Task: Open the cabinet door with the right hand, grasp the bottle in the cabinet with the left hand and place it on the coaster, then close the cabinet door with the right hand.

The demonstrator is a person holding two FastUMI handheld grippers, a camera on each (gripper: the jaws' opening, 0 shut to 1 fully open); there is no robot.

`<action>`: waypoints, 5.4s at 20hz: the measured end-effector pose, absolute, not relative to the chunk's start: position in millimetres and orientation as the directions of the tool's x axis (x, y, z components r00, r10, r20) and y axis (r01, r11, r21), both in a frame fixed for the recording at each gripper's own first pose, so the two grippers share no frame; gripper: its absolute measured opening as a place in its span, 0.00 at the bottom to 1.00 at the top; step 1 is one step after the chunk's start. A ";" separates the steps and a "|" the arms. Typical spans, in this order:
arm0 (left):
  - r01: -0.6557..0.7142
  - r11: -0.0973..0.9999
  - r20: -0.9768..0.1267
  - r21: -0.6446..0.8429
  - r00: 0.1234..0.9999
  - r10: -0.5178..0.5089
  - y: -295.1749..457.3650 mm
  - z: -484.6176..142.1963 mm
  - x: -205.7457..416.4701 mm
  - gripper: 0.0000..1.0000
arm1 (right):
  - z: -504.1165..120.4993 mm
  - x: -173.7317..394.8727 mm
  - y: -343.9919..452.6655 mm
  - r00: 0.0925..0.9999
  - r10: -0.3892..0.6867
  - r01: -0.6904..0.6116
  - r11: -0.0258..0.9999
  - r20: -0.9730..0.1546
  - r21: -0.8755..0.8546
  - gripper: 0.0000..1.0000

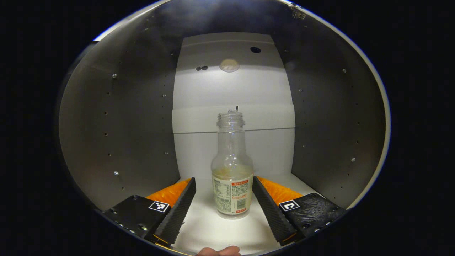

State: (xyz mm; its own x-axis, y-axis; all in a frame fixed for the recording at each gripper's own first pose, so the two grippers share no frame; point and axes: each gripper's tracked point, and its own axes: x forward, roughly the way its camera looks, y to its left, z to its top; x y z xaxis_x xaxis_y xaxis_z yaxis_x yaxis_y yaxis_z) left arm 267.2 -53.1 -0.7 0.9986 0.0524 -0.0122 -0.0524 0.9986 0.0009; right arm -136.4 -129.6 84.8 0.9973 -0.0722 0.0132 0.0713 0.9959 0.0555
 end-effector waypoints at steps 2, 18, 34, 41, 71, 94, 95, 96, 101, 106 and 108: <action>-0.052 0.999 -0.022 0.001 0.998 0.052 -54.7 -1.8 278.1 0.96 | 86.0 -136.5 -130.3 0.996 -0.091 0.090 0.994 0.015 0.054 0.98; -0.012 0.999 -0.164 -0.050 0.986 0.004 -60.2 -22.8 283.1 0.87 | 80.2 -136.0 -129.0 0.995 -0.101 0.097 0.989 0.026 0.109 0.98; 0.017 0.998 -0.045 -0.066 0.999 -0.020 -40.6 31.6 176.4 0.75 | 54.5 -130.3 -130.4 1.000 0.003 -0.002 0.990 -0.004 0.143 0.99; -0.086 0.991 -0.054 -0.098 0.995 0.081 23.8 10.7 73.6 0.75 | 21.3 -132.7 -159.3 1.000 -0.016 0.015 0.996 0.011 0.093 0.99; -0.433 0.898 -0.281 -0.076 0.874 0.397 161.6 -334.4 -64.2 0.75 | -260.1 -108.4 -148.3 0.717 -0.048 0.112 0.993 -0.696 0.047 1.00; -0.382 0.919 -0.302 -0.096 0.891 0.339 141.0 -364.9 -82.9 0.86 | -273.6 -124.1 -114.7 0.674 0.015 0.021 0.999 -0.739 0.039 1.00; -0.383 0.919 -0.304 -0.095 0.890 0.339 141.5 -364.9 -83.1 0.98 | -272.8 -123.6 -114.6 0.675 0.016 0.018 0.999 -0.738 0.039 1.00; -0.383 0.919 -0.301 -0.098 0.891 0.339 141.2 -364.7 -82.5 0.87 | -274.1 -122.7 -114.1 0.673 0.016 0.016 0.999 -0.739 0.037 1.00; -0.377 0.922 -0.277 -0.092 0.899 0.340 136.0 -360.0 -84.9 0.97 | -278.8 -122.0 -116.3 0.664 0.016 0.022 0.999 -0.748 0.040 1.00; -0.355 0.932 -0.218 -0.079 0.918 0.331 131.1 -339.7 -87.5 0.96 | -267.5 -112.7 -123.9 0.713 -0.040 0.027 0.999 -0.700 -0.029 1.00; -0.358 0.931 -0.200 -0.070 0.919 0.339 134.1 -332.0 -89.9 0.96 | -271.0 -111.9 -117.1 0.715 -0.026 -0.006 0.999 -0.699 -0.043 1.00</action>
State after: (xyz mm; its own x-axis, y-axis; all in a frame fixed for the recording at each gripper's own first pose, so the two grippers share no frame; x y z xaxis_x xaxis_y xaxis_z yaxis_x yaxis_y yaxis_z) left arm -89.9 134.1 -332.0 0.9193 0.3387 -0.2003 -0.3583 0.9310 -0.0702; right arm -111.9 -117.1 -271.0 0.7146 -0.0259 -0.6990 -0.0059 0.9991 -0.0431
